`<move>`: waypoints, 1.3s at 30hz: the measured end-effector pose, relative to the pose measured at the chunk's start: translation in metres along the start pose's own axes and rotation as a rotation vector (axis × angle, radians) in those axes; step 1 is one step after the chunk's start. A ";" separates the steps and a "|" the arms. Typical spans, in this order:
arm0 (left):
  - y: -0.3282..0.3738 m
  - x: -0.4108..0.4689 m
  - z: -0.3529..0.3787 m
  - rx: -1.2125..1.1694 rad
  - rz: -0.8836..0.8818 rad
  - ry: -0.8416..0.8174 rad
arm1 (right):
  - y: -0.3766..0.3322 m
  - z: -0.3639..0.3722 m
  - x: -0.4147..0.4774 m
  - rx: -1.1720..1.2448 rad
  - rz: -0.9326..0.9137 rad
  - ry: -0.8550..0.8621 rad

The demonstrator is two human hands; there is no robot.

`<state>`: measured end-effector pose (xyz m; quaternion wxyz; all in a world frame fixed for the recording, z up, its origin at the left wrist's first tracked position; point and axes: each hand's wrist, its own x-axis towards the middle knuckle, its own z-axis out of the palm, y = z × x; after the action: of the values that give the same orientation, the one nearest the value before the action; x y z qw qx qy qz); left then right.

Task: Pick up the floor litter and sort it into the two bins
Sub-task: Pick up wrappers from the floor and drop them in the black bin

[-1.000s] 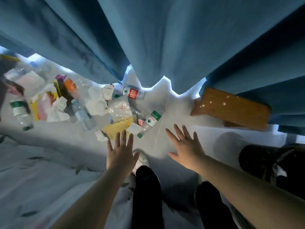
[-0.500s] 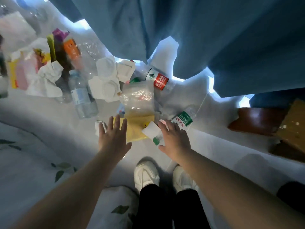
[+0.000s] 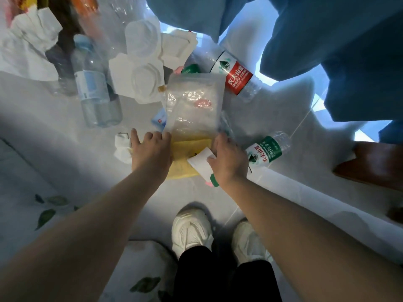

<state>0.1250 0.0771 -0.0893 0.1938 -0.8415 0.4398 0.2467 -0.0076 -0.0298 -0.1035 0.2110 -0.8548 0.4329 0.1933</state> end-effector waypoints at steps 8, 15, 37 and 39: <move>-0.033 -0.007 -0.008 -0.095 0.009 -0.022 | 0.007 -0.014 0.005 0.133 -0.019 -0.051; -0.048 -0.012 -0.007 -0.115 0.004 -0.021 | -0.004 -0.014 -0.007 0.121 -0.107 -0.067; -0.047 -0.028 0.007 -0.250 -0.137 -0.030 | -0.007 -0.008 -0.008 0.186 0.131 -0.139; -0.052 -0.035 0.005 -0.262 -0.144 -0.033 | -0.003 -0.012 -0.011 0.237 0.134 -0.184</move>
<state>0.1498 0.1304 -0.0668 0.1065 -0.8847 0.3392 0.3014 -0.0094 -0.0269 -0.0870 0.3359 -0.7719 0.4875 0.2318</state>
